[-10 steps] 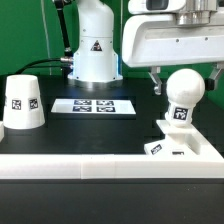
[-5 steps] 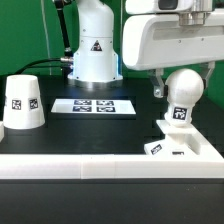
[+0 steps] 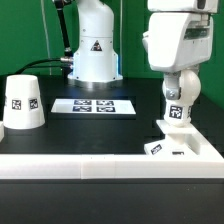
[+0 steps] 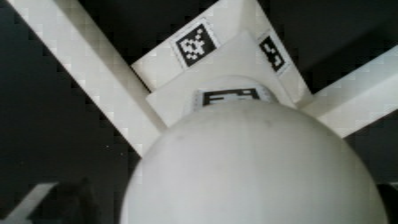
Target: Assemble lamp
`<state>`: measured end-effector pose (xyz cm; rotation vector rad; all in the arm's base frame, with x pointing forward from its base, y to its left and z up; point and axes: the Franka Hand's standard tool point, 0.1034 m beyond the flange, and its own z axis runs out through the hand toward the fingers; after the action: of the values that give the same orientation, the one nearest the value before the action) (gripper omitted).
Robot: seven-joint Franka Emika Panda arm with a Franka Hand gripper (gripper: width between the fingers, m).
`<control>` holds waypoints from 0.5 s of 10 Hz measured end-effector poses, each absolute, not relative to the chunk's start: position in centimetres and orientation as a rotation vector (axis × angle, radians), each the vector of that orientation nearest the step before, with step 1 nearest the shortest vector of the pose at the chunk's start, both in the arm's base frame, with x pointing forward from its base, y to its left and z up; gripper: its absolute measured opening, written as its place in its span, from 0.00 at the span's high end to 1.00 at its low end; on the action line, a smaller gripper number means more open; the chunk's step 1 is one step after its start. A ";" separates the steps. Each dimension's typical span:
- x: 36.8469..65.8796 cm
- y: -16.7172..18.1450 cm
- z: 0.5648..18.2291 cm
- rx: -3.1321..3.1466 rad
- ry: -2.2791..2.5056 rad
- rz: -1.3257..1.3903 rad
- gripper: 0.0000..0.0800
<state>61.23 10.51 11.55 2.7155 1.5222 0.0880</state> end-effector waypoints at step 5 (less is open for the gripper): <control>61.0 10.5 11.3 2.380 1.942 0.034 0.13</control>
Offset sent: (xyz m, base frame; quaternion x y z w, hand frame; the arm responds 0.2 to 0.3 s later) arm -0.0001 0.0073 0.0010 -0.0042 -0.0103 -0.2269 0.9739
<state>61.00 10.52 11.27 2.3805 1.9415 0.0339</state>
